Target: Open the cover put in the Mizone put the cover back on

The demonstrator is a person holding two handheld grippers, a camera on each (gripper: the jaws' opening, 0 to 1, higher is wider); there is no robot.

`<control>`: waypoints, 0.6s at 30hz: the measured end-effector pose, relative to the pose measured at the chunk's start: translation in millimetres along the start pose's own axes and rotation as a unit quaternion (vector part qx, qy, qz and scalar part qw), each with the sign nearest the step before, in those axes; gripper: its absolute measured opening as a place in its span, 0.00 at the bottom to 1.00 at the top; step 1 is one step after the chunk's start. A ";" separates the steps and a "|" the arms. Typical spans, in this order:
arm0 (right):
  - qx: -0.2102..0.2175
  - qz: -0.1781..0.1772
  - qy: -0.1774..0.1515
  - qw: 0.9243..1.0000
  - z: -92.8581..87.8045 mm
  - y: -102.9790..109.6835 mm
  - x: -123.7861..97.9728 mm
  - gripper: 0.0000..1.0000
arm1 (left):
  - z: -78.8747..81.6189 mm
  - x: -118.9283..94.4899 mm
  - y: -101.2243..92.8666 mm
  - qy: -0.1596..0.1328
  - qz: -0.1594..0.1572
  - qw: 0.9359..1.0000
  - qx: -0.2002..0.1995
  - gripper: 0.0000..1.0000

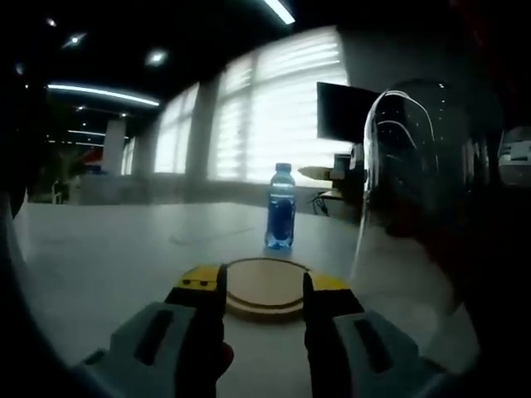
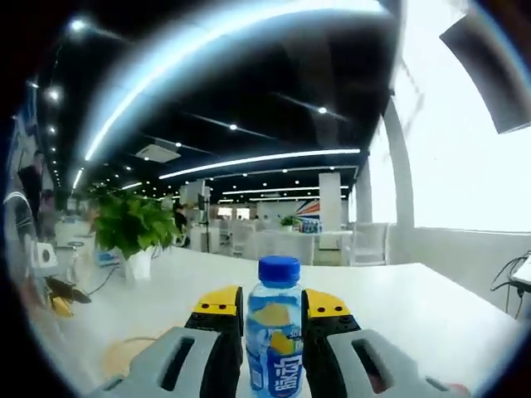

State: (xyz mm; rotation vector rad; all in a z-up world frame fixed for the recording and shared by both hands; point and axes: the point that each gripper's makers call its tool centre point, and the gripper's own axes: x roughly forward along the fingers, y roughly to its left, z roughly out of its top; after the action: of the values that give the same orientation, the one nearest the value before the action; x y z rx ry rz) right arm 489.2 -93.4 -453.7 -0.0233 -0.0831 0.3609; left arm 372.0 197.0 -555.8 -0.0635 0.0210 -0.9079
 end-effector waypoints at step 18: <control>-0.004 -0.018 0.012 1.000 -0.7 -6.5 47.2 0.22 | -9.8 3.8 -3.5 0.020 -0.003 1.000 0.003 0.30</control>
State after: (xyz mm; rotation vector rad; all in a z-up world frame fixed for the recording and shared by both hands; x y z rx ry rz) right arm 535.5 -82.8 -450.5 -0.0338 -0.0618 0.3234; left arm 371.1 191.5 -565.3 -0.0403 0.0550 -0.9154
